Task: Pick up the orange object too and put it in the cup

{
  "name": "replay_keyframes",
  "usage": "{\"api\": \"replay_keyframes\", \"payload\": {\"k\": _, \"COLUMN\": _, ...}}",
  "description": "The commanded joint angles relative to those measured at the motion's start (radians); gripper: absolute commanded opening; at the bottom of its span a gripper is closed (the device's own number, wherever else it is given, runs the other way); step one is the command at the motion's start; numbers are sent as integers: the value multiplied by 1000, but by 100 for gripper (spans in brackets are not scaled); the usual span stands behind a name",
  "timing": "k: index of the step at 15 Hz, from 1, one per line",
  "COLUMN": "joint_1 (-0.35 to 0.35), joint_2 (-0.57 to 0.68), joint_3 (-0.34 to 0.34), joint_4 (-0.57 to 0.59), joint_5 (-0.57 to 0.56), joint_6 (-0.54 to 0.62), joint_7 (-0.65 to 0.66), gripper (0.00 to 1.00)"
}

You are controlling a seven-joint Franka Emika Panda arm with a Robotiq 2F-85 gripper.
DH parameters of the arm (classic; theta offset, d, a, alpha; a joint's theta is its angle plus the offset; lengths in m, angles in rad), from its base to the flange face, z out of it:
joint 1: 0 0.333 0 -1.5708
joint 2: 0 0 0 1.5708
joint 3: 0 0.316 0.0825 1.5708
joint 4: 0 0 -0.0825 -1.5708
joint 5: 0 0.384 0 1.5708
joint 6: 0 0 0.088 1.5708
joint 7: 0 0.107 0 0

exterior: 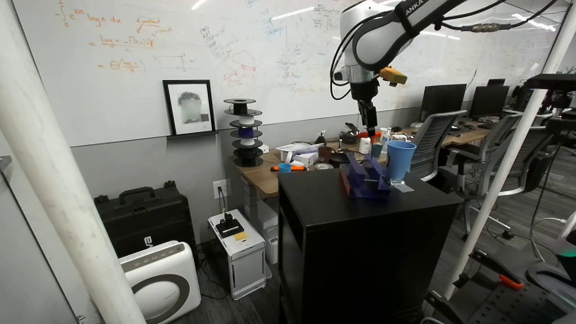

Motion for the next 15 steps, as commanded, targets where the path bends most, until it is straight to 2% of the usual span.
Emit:
{"api": "replay_keyframes", "payload": {"k": 1, "joint_1": -5, "joint_2": -45, "joint_3": -1, "joint_4": -55, "joint_5": -24, "joint_6": 44, "joint_7": 32, "gripper": 100}}
{"api": "replay_keyframes", "payload": {"k": 6, "joint_1": -19, "joint_2": -33, "joint_3": -12, "joint_4": -80, "joint_5": -6, "joint_6": 81, "joint_7": 33, "gripper": 100}}
{"api": "replay_keyframes", "payload": {"k": 7, "joint_1": -22, "joint_2": -32, "joint_3": -14, "joint_4": -84, "joint_5": -7, "joint_6": 87, "joint_7": 34, "gripper": 75}}
{"api": "replay_keyframes", "payload": {"k": 8, "joint_1": -24, "joint_2": -33, "joint_3": -15, "joint_4": -89, "joint_5": -6, "joint_6": 92, "joint_7": 34, "gripper": 74}}
{"api": "replay_keyframes", "payload": {"k": 9, "joint_1": -26, "joint_2": -36, "joint_3": -16, "joint_4": -94, "joint_5": -6, "joint_6": 96, "joint_7": 34, "gripper": 68}}
{"api": "replay_keyframes", "payload": {"k": 15, "joint_1": -36, "joint_2": -43, "joint_3": -24, "joint_4": -98, "joint_5": -13, "joint_6": 102, "joint_7": 39, "gripper": 20}}
